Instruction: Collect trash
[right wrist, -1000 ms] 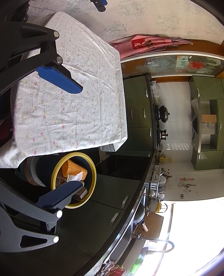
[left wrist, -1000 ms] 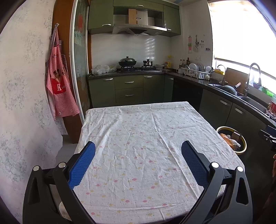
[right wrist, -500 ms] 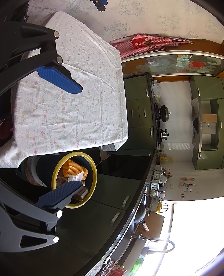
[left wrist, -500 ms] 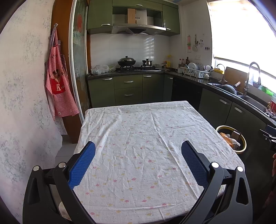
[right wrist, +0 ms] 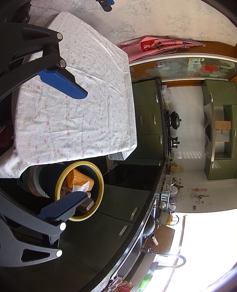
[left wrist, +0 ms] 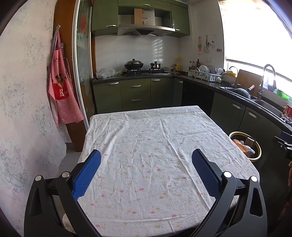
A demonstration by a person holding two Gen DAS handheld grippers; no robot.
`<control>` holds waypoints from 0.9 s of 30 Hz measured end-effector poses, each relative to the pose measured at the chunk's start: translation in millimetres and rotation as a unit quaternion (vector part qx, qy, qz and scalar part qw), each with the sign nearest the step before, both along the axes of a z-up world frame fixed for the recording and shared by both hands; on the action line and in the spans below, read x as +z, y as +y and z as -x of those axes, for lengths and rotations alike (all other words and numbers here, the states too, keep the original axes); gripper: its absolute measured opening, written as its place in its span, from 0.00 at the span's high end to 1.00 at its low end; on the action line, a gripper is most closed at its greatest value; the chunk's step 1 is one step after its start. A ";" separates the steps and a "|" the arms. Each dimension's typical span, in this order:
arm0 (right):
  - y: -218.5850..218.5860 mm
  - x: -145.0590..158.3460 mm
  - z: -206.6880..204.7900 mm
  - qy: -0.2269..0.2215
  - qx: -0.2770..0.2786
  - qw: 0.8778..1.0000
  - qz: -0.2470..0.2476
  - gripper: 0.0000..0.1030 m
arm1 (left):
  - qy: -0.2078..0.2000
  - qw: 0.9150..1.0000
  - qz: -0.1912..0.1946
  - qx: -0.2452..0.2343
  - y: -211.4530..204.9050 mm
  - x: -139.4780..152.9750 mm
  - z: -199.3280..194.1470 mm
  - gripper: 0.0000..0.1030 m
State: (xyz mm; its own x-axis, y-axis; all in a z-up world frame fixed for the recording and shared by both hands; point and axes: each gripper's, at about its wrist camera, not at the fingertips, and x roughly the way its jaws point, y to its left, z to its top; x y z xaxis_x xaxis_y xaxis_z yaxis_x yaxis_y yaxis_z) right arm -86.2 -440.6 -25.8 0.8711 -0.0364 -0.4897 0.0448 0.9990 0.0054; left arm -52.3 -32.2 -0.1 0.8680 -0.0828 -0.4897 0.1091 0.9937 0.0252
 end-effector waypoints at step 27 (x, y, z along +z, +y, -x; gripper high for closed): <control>1.1 -7.9 1.6 0.005 0.002 1.000 -0.001 0.07 | 0.005 1.000 -0.001 -0.009 -0.1 -5.7 -5.0 0.05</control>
State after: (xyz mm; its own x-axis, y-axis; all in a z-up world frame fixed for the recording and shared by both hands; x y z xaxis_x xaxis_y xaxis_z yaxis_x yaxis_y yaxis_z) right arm -87.8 -439.5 -33.7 0.8665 -0.0324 -0.4982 0.0413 0.9991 0.0069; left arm -47.3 -32.4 -5.8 0.8611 -0.0975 -0.4989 0.1276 0.9915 0.0265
